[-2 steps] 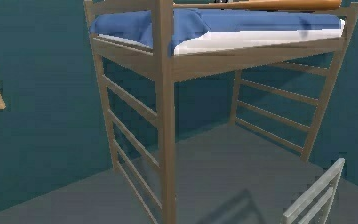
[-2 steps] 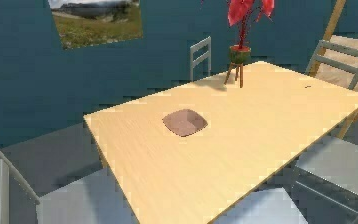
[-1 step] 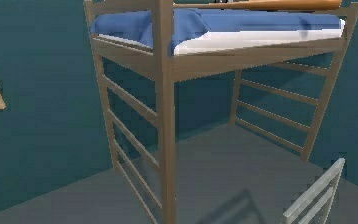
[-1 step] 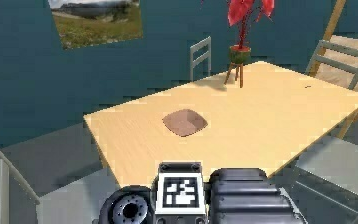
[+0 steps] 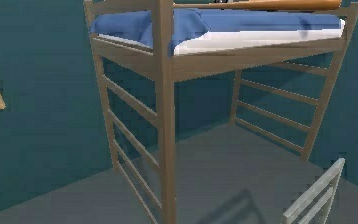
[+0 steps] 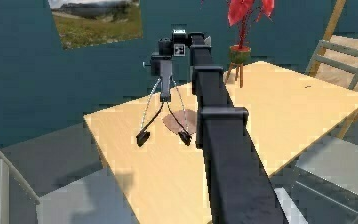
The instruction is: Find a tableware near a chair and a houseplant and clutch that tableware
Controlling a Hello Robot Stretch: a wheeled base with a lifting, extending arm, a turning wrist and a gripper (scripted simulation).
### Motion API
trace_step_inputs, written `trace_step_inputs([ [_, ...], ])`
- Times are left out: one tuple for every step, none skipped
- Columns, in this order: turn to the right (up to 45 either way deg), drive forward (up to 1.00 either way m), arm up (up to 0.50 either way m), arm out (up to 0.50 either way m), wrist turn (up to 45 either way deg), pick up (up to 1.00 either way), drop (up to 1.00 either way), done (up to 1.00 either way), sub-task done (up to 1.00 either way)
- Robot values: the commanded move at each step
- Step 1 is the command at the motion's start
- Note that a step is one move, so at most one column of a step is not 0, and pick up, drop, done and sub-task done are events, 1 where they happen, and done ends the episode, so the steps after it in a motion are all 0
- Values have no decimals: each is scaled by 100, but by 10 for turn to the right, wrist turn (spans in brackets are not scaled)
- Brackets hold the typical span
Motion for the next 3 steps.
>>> trace_step_inputs([
  [0,0,0,0,450,0,0,0,0],
  [0,0,0,0,450,0,0,0,0],
  [0,0,0,0,450,0,0,0,0],
])
